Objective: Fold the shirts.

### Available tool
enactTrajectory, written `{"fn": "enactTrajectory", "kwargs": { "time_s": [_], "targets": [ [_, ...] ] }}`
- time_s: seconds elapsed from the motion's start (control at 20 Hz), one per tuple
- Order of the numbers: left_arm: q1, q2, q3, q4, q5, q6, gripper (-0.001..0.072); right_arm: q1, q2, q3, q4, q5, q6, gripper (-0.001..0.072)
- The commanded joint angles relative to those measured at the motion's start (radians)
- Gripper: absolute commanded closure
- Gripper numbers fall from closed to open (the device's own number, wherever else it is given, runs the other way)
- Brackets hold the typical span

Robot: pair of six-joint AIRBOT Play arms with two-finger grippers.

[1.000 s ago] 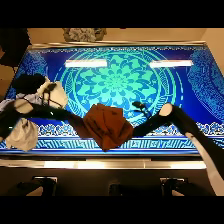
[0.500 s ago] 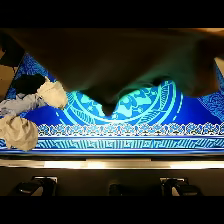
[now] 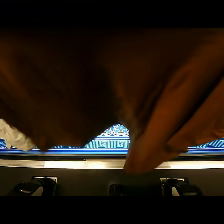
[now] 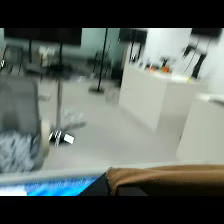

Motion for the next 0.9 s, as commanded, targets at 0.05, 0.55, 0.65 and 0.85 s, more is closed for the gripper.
{"fn": "enactTrajectory", "kwargs": {
  "time_s": [0.05,0.55,0.65,0.85],
  "targets": [
    [0.001,-0.120,-0.211,0.115,-0.121,0.000,0.0680,-0.001,-0.267,0.002,0.004,0.149,-0.040,0.0666],
    [0.032,-0.690,-0.509,0.048,0.056,-0.034,0.0678,0.000,-1.011,0.002,0.493,-0.117,0.059,0.0665],
    [0.029,-0.762,-0.509,-0.043,0.053,-0.033,0.0678,0.001,-1.078,0.002,0.555,-0.040,0.059,0.0665],
    [0.025,-0.797,-0.504,-0.173,0.045,-0.033,0.0591,0.010,-1.099,0.003,0.543,0.011,0.055,0.0644]
  ]
}}
